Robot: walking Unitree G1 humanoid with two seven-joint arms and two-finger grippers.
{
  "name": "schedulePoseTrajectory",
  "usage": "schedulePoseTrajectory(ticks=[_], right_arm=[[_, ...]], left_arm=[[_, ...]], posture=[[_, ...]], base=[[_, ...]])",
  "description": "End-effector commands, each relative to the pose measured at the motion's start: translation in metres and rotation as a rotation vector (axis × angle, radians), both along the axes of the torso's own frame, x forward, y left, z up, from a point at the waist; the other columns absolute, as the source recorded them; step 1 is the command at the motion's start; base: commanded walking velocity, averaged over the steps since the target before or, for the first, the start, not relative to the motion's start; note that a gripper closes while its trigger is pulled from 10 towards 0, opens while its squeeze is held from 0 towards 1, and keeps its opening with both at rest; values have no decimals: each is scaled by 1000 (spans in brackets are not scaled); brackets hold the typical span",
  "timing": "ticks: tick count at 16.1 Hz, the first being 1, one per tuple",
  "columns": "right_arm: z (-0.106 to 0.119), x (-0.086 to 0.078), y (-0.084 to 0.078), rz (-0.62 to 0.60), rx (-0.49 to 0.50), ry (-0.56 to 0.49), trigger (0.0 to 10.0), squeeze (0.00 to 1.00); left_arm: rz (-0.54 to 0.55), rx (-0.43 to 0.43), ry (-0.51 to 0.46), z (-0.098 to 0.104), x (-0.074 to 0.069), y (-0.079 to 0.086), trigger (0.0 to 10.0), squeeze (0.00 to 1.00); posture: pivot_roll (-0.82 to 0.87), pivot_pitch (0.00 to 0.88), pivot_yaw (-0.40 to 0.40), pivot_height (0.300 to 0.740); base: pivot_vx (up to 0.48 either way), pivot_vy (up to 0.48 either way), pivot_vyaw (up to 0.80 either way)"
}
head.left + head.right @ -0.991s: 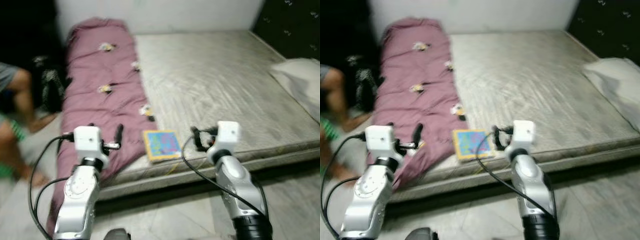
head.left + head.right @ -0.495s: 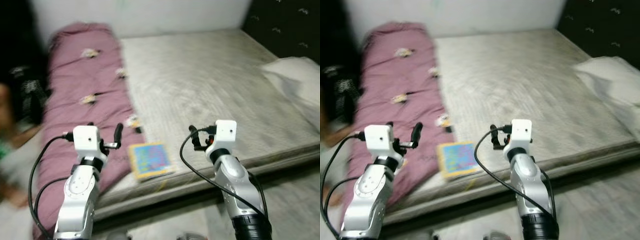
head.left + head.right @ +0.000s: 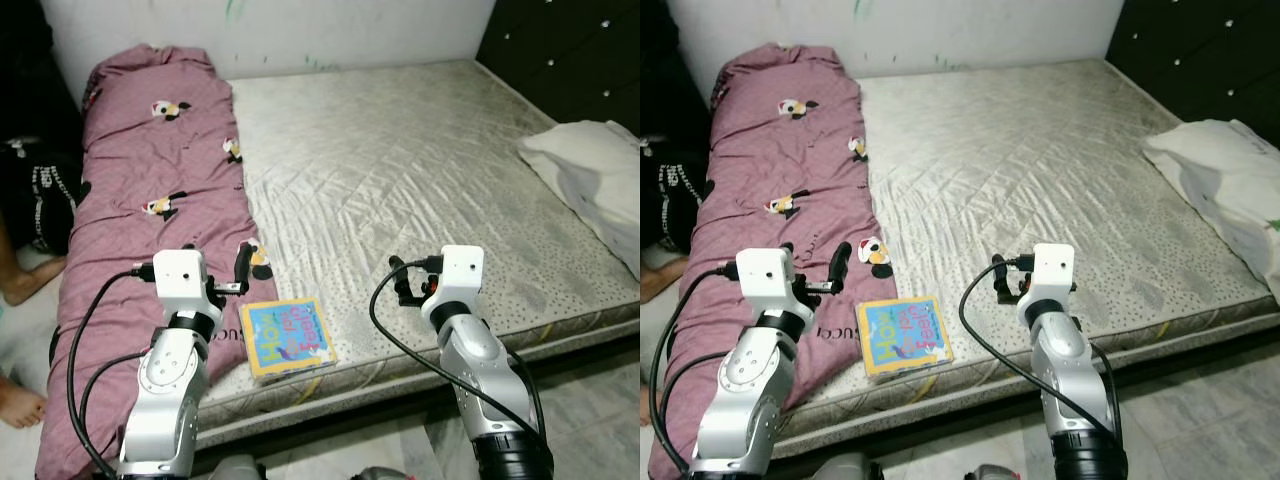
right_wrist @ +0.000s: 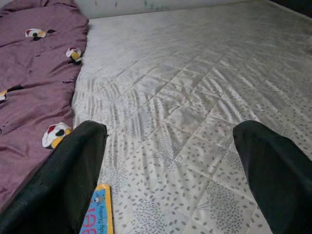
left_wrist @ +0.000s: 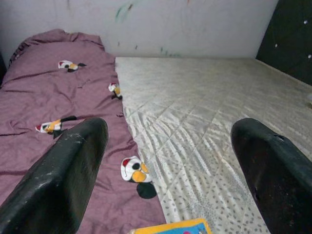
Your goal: Clean up the room
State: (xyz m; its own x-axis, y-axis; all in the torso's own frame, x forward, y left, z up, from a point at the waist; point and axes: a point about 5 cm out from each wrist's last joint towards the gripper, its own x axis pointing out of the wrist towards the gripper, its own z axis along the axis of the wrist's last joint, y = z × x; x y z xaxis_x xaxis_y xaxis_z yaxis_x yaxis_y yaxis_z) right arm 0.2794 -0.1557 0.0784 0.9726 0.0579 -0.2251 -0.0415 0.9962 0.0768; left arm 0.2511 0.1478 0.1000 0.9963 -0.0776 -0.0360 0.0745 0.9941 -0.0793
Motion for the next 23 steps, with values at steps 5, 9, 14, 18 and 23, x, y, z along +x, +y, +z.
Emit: schedulePoseTrajectory(ticks=[5, 9, 14, 18, 23], right_arm=[[5, 5, -4, -9, -12, -12, 10000, 0], [4, 6, -3, -8, -13, -11, 10000, 0], [-1, 2, -5, -25, -4, 6, 10000, 0], [1, 3, -3, -20, -6, -1, 10000, 0], [6, 4, -4, -27, 4, -37, 10000, 0]], left_arm=[[23, 8, -12, 9, 5, 3, 10000, 0], [45, 30, -16, 10, 5, 9, 10000, 0], [37, 45, -36, 5, 2, 9, 10000, 0], [-3, 36, -47, 7, 3, 3, 10000, 0], [44, 22, -13, 2, 0, 10, 10000, 0]], posture=[[28, 13, -35, 740], [27, 14, -34, 740], [13, 0, -28, 740], [11, 14, -25, 740], [15, 13, -30, 740]], base=[[0, 384, 0], [0, 480, 0], [0, 96, 0], [0, 0, 0], [0, 0, 0]])
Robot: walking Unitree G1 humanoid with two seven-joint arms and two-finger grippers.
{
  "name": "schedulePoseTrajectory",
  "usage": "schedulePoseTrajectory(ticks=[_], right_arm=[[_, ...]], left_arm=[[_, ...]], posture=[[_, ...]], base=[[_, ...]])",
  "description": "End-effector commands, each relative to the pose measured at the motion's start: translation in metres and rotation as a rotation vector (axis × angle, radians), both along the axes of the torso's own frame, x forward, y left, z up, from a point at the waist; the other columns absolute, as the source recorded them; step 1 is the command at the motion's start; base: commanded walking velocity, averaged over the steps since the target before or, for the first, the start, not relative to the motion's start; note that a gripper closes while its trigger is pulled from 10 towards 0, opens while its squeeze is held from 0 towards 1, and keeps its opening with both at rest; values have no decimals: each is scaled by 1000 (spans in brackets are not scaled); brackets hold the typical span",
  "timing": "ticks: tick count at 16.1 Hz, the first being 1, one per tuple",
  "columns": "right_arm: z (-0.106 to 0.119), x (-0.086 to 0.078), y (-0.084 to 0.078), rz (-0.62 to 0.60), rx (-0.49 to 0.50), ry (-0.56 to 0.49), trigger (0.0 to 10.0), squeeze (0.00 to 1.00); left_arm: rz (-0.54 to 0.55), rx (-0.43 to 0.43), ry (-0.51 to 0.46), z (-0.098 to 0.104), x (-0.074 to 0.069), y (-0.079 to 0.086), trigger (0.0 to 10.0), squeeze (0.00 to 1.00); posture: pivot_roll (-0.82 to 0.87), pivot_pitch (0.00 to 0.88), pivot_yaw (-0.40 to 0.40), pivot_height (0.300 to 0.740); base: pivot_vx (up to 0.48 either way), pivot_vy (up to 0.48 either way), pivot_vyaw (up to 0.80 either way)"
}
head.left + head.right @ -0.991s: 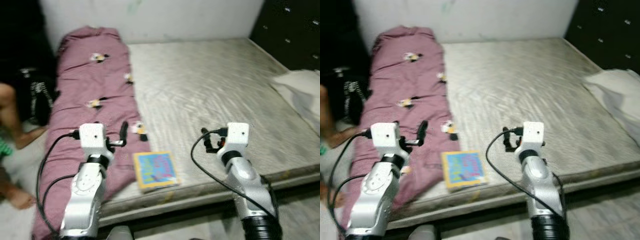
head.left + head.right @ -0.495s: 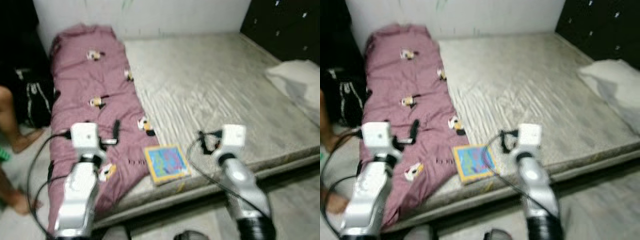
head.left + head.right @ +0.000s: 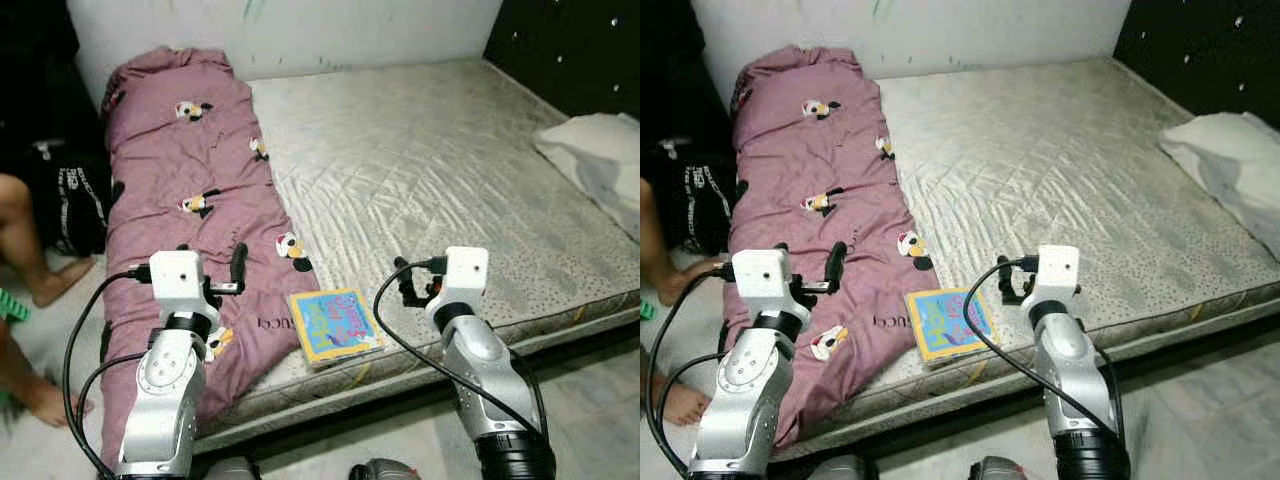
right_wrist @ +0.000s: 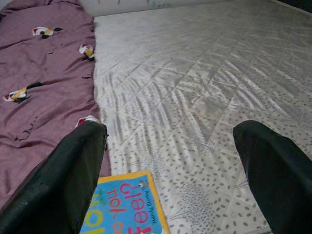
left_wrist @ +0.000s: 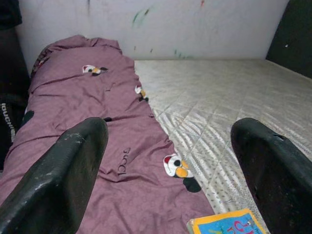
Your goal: Clean up the room
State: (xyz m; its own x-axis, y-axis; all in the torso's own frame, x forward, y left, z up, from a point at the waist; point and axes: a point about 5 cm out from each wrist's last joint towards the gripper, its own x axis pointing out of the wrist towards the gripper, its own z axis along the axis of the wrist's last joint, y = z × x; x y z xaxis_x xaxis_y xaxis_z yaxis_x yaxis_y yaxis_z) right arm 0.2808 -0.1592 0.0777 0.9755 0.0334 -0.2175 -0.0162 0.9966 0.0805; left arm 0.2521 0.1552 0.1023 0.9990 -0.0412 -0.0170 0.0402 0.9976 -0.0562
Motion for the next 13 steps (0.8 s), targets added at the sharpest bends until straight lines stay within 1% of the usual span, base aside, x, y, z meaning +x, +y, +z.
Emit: schedulePoseTrajectory(ticks=[1, 3, 9, 13], right_arm=[[10, 2, -2, -11, 14, -52, 10000, 0], [13, 1, -4, -21, 24, -70, 10000, 0], [15, -2, -6, -30, 23, -84, 10000, 0], [16, -3, -8, -36, 15, -92, 10000, 0]], left_arm=[[7, 10, 1, 0, -1, 2, 10000, 0], [1, 14, 2, 0, -2, 1, 10000, 0], [-5, 2, 4, -1, -3, 1, 10000, 0], [-19, 9, 8, -1, -4, -1, 10000, 0]], posture=[[14, 12, -30, 740], [9, 10, -28, 740], [7, 9, -30, 740], [4, 8, -28, 740]], base=[[0, 0, 0], [0, 0, 0], [0, 0, 0], [0, 0, 0]])
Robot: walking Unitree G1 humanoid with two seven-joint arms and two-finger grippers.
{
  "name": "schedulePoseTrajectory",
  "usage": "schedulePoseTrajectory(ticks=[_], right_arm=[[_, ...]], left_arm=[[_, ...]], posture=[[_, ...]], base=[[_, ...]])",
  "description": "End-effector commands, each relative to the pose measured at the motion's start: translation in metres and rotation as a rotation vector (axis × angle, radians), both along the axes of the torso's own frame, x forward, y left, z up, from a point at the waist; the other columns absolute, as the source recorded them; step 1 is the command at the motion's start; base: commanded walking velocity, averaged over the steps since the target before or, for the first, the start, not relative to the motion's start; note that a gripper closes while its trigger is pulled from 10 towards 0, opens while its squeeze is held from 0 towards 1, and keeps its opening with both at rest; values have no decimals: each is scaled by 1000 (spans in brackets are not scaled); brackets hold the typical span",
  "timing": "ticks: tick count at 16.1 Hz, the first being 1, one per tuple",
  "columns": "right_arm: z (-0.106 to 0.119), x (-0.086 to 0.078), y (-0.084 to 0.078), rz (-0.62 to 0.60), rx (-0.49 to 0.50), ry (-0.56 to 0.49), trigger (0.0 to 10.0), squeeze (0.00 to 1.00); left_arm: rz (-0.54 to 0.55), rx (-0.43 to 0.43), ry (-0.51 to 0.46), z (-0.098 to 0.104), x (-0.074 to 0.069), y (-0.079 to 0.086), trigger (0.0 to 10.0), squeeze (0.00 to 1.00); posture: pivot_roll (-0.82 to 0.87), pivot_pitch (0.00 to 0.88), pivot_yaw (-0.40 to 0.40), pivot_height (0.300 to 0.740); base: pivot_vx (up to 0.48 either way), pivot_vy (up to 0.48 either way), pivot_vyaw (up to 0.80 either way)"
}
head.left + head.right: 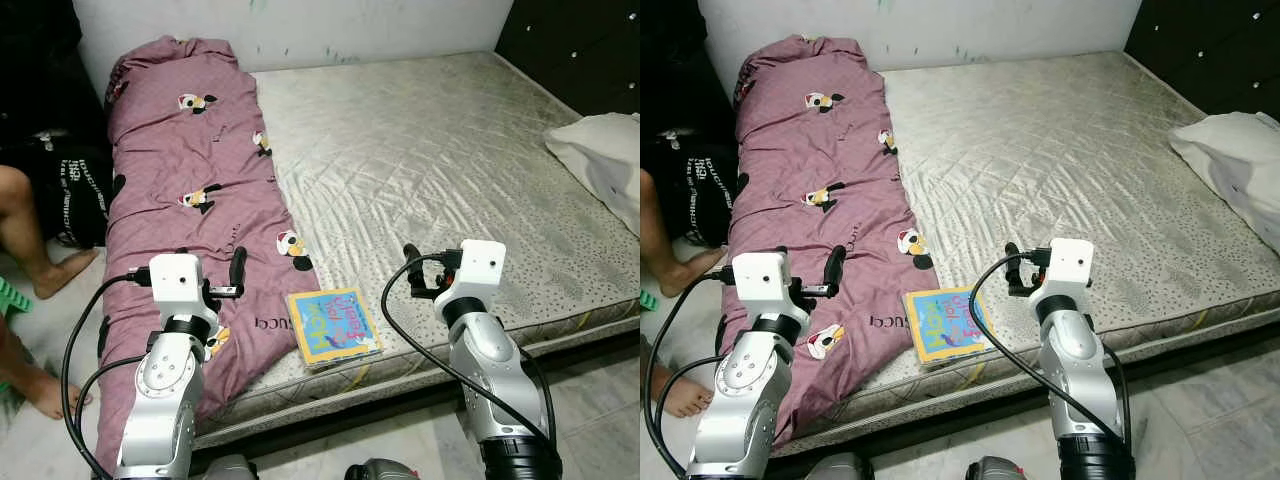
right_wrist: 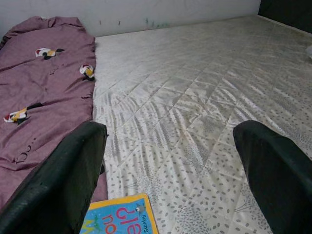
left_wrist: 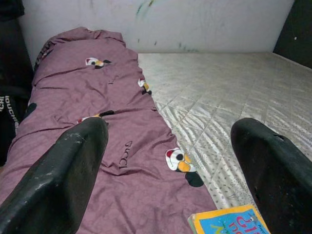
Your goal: Clean up the room
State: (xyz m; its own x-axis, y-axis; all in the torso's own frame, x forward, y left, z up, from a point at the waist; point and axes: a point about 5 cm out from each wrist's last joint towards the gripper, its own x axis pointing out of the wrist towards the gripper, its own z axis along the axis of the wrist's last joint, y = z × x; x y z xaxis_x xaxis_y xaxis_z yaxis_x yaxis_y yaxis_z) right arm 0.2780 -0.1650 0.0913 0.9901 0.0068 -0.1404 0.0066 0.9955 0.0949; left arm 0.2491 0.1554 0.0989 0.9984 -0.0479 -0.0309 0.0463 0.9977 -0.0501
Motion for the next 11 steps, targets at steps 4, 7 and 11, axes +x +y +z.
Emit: schedulePoseTrajectory(ticks=[4, 7, 11], right_arm=[[4, -2, -3, -11, -1, -20, 10000, 0], [15, -9, -18, -79, -98, -93, 10000, 0], [11, -27, -33, -172, -119, -77, 10000, 0]], left_arm=[[-17, 10, -10, 2, -2, -1, 10000, 0], [4, 15, -18, 2, -3, 2, 10000, 0], [42, 29, -25, 1, -3, 8, 10000, 0]], posture=[[4, 5, -27, 740], [9, 3, -29, 740], [-13, 0, 7, 740]], base=[[0, 0, 0], [0, 0, 0], [0, 0, 0]])
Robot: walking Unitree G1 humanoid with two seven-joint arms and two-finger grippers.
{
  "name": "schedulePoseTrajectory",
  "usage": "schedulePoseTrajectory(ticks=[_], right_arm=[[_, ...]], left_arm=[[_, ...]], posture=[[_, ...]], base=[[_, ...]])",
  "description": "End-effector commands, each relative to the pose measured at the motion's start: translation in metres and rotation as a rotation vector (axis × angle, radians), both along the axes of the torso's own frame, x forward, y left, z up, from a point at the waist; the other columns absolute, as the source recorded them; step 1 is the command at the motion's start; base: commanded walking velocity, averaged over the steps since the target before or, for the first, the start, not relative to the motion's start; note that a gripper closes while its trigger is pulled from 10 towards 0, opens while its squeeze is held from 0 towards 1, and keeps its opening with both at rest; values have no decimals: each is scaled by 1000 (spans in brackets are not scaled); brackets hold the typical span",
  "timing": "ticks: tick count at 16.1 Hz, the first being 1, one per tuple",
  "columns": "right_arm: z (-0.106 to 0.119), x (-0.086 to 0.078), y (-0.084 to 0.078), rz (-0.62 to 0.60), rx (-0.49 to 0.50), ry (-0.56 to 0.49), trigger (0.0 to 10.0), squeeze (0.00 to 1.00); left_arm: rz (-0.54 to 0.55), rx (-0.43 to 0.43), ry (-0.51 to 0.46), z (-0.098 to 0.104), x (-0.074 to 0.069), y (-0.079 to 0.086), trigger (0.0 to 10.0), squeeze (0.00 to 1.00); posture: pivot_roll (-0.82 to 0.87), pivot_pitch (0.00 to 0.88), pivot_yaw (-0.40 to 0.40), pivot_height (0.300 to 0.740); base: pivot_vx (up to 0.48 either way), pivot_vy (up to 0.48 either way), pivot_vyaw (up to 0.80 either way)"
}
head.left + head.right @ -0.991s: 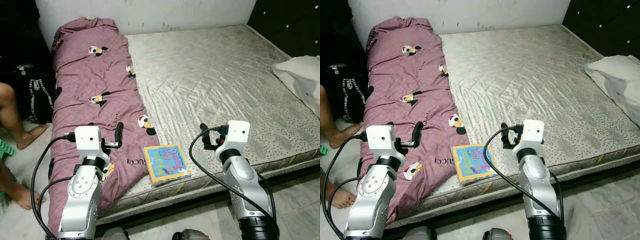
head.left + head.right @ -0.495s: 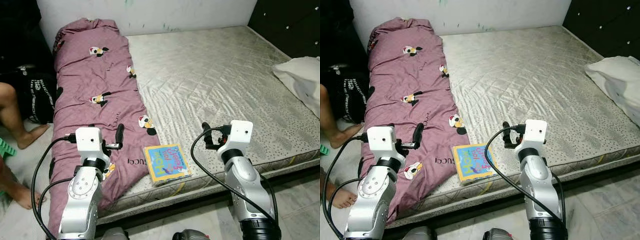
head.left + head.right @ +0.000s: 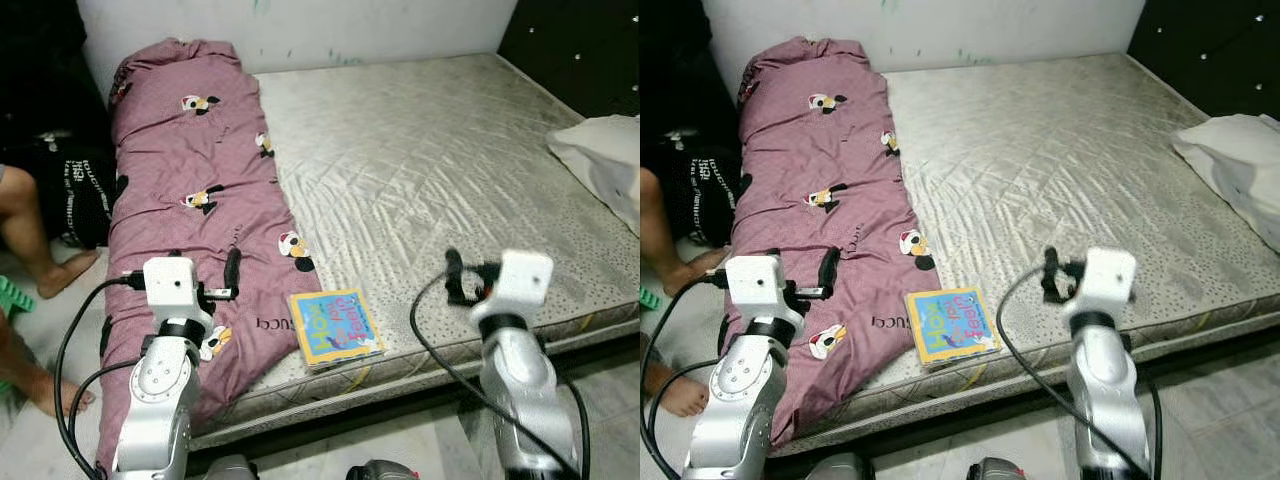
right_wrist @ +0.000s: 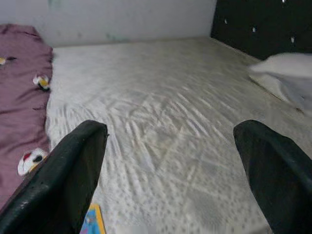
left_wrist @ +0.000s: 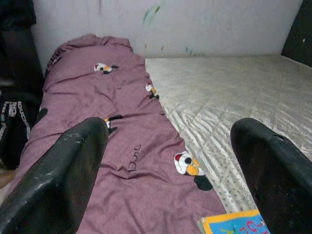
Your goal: Clean up the room
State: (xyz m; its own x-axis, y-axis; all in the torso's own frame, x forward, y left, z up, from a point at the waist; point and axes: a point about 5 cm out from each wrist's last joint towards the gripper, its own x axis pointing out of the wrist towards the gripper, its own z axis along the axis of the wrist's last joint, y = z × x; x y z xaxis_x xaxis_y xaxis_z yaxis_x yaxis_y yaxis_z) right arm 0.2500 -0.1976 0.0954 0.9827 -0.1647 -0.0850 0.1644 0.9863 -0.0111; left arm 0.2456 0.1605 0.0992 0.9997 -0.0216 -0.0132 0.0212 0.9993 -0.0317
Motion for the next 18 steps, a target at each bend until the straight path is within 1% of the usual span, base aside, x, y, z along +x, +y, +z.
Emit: schedulePoseTrajectory(ticks=[1, 2, 3, 6, 7, 10, 13, 14, 18], right_arm=[[5, 1, 1, -12, -9, -29, 10000, 0], [4, 3, 4, -9, -7, -31, 10000, 0], [5, 4, 5, -10, -7, -35, 10000, 0], [8, 4, 7, -12, -9, -41, 10000, 0], [5, 2, 10, 5, -4, -33, 10000, 0], [7, 7, 15, 31, 3, -45, 10000, 0], [7, 10, 18, 52, 7, -45, 10000, 0], [8, 12, 18, 58, 4, -47, 10000, 0], [10, 12, 16, 67, 1, -53, 10000, 0]], left_arm=[[14, 24, -11, 2, 2, 4, 10000, 0], [41, 58, -17, 4, 4, 8, 10000, 0], [58, 57, -17, 4, 5, 11, 10000, 0], [30, 63, -2, 2, 2, 17, 10000, 0], [11, 49, 27, -6, 1, 17, 10000, 0], [16, 53, 20, -6, 2, 18, 10000, 0], [15, 51, 15, -5, 3, 17, 10000, 0], [16, 49, 11, -3, 5, 17, 10000, 0], [25, 50, -2, -1, 7, 17, 10000, 0]], posture=[[-6, 0, 16, 740], [-3, 0, 25, 740], [-3, 9, 30, 740], [-10, 23, 29, 740], [-12, 21, 25, 740], [-11, 0, 14, 736], [-12, 4, 8, 706], [-17, 27, 7, 697], [-21, 21, 4, 648]], base=[[0, 0, 0], [0, 0, 0], [0, 0, 0], [0, 0, 0], [0, 0, 0], [0, 0, 0], [0, 0, 0], [0, 0, 0], [0, 0, 0]])
